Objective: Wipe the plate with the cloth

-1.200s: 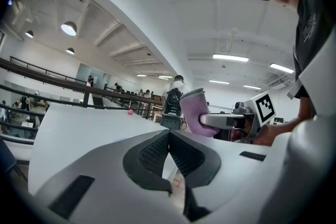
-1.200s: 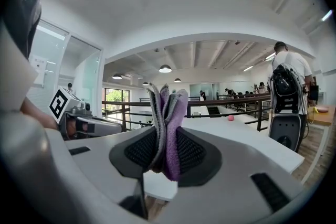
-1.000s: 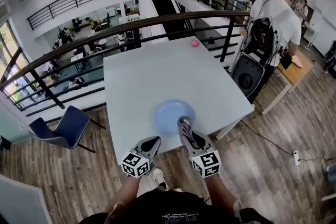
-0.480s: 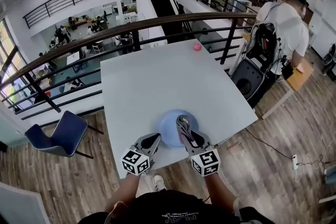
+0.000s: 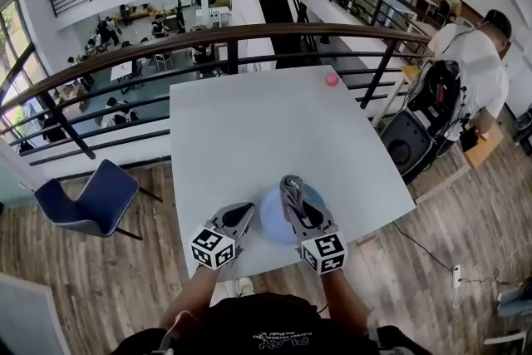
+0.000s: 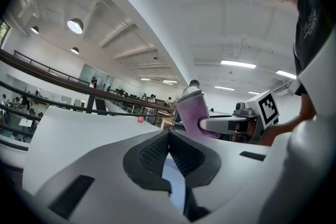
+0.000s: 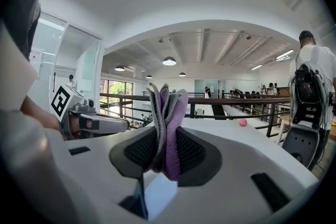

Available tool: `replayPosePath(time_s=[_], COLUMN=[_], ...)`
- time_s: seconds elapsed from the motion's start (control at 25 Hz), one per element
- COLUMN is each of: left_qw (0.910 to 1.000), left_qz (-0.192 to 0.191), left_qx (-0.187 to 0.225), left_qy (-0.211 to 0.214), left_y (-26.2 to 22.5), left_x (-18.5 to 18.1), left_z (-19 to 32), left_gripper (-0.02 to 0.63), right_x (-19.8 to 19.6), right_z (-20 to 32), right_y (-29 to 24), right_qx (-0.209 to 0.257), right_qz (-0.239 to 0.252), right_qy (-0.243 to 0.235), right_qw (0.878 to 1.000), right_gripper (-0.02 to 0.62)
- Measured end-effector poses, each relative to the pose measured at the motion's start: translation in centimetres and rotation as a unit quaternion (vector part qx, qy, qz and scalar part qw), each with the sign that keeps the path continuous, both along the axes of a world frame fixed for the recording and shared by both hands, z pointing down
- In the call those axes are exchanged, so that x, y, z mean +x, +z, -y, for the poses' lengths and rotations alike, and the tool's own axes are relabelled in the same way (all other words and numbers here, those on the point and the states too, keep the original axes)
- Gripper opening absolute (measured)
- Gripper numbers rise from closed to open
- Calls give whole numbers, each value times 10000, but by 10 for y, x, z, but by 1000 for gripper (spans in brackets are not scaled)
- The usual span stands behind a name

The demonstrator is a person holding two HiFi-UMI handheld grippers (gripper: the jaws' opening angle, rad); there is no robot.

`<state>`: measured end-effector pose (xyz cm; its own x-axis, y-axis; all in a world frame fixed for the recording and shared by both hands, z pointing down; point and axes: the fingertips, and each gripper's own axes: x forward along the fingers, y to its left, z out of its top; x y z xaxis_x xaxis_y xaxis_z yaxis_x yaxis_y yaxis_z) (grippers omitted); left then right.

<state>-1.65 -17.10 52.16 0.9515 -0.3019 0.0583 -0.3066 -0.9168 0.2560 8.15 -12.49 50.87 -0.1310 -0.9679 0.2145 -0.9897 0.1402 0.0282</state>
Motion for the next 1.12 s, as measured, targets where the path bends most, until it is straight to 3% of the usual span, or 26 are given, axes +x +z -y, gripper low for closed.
replayPosePath(time_s=[0.28,0.64,1.12], left_qw=[9996,9971,9870], left_qz=[98,198,247], left_qx=[-31,6,-27], left_qy=[-261,-736,-1587], left_y=[0,-4,-5], left_x=[-10,37,72], left_z=[32,46,45], left_gripper=[12,12,12], right_x=[-5,48,92], right_z=[33,56,68], right_y=[-8,-7,-5], right_qx=[24,1,-2], right_qz=[-18,0,102], right_qy=[-285,-770,-1482], right_qw=[9996,9970,9889], right_gripper=[110,110,110])
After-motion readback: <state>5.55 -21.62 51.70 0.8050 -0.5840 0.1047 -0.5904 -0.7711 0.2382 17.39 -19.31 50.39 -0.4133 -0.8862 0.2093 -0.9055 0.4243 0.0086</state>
